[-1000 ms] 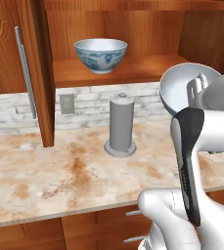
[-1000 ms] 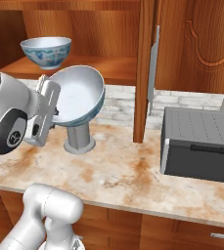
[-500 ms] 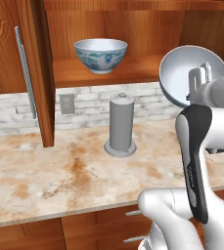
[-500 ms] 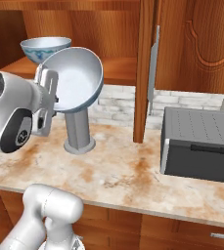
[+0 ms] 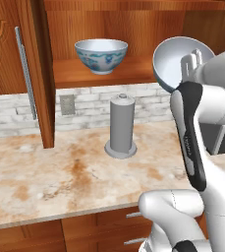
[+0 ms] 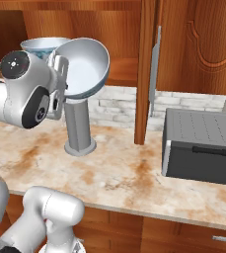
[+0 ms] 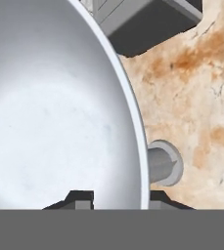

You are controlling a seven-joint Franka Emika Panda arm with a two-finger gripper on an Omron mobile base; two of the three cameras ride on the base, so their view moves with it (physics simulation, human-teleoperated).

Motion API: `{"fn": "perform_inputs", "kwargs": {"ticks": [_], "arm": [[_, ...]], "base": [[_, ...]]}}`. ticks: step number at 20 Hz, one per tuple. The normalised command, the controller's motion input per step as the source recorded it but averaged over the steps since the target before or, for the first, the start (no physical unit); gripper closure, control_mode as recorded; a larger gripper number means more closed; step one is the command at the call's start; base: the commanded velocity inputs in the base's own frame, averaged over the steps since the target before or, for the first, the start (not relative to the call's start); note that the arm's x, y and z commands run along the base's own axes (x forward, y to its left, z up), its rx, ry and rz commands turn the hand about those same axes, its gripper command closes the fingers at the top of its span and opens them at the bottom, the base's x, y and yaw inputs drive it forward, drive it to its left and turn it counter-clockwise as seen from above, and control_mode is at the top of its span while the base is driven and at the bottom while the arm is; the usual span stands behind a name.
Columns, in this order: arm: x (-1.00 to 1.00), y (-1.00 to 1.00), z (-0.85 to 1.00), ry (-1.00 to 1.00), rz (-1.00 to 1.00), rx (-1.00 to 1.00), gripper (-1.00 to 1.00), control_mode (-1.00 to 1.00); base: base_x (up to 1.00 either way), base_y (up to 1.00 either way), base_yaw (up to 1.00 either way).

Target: Open the cabinet. Pick the bowls from the counter and place them in the cabinet. Then close the cabinet.

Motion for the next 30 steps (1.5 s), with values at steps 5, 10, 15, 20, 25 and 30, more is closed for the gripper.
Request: {"fn": "perform_inputs", "kwargs": {"ticks": [5,10,15,20,25,30], "arm": [[0.72,-0.04,0.06,0.00,0.03,0.00,1.00,-1.00],[0.67,-0.09,0.07,-0.04,0.06,0.00,1.00,-1.00],[0.72,-0.22,0.00,-0.01,0.08,0.01,1.00,-1.00],[0.47,-0.16,0.00,-0.03,0.05,0.00,1.00,-1.00],[0.51,-0.02,0.00,-0.05,0.04,0.00,1.00,-1.00],[0.32,-0.01,0.00,-0.02,0.01,0.00,1.00,-1.00]], "base": [[0.00,0.00,0.00],[0.00,0.00,0.00],[0.00,0.00,0.00],[0.00,0.00,0.00],[0.00,0.00,0.00],[0.00,0.00,0.00]]}}
